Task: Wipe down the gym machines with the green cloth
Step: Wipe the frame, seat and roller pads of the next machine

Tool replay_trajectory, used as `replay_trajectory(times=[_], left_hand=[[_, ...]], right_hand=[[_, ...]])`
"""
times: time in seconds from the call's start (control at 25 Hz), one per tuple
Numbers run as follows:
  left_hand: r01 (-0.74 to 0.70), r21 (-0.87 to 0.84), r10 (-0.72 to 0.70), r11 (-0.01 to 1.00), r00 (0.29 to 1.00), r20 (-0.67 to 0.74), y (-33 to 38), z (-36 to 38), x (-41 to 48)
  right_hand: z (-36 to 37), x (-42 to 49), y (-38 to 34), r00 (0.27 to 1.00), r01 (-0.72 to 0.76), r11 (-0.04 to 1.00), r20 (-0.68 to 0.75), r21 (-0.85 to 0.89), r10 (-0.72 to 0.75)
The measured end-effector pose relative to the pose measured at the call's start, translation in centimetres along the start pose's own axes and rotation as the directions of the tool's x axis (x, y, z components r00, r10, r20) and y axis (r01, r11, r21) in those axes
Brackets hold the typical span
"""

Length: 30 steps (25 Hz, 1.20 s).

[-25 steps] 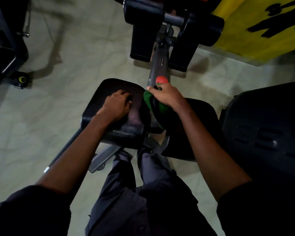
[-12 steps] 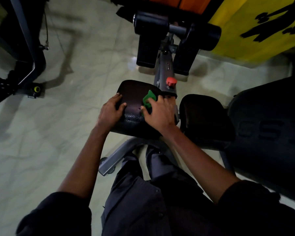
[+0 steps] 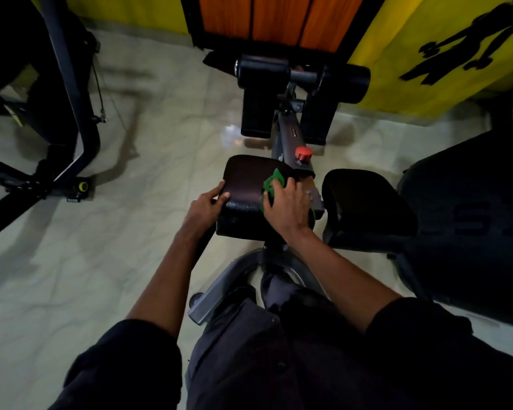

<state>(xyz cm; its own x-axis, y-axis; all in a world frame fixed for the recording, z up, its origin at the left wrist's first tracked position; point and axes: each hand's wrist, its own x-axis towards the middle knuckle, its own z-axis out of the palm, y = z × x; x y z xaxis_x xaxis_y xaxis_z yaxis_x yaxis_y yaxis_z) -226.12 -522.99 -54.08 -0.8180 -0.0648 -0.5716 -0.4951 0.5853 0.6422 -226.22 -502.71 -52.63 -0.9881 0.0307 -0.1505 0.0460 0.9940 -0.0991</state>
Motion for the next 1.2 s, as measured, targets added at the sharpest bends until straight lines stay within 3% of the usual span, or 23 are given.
replay_trajectory(times=[0.28,0.52,0.72,0.96,1.2], left_hand=[[0.032,-0.063,-0.031,0.997,0.999,0.012,-0.5,0.2,0.9],[0.076,-0.199,-0.057,0.977,0.993,0.099,-0.2,-0.2,0.8],[0.105,-0.128,-0.091,0.986,0.989,0.115,0.0,-0.7,1.0],[0.032,-0.007,-0.031,0.999,0.993,0.112,-1.2,-1.1,2.0],[-0.084,0.154,0.06,0.984,0.986,0.153,-1.6,-2.7,3.0]], right_hand=[[-0.5,0.3,0.4,0.986,0.149,0.982,0.063,0.115,-0.157],[0.0,-1.0,1.8,1.0,0.01,0.998,-0.01,0.065,-0.009],[0.0,-1.2,-2.4,0.998,0.017,0.998,0.062,0.065,-0.021],[-0.7,-2.2,1.6,0.987,0.142,0.965,0.043,0.223,-0.155],[2.1,-2.2,-1.4,0.984,-0.012,0.963,-0.166,0.268,0.058]])
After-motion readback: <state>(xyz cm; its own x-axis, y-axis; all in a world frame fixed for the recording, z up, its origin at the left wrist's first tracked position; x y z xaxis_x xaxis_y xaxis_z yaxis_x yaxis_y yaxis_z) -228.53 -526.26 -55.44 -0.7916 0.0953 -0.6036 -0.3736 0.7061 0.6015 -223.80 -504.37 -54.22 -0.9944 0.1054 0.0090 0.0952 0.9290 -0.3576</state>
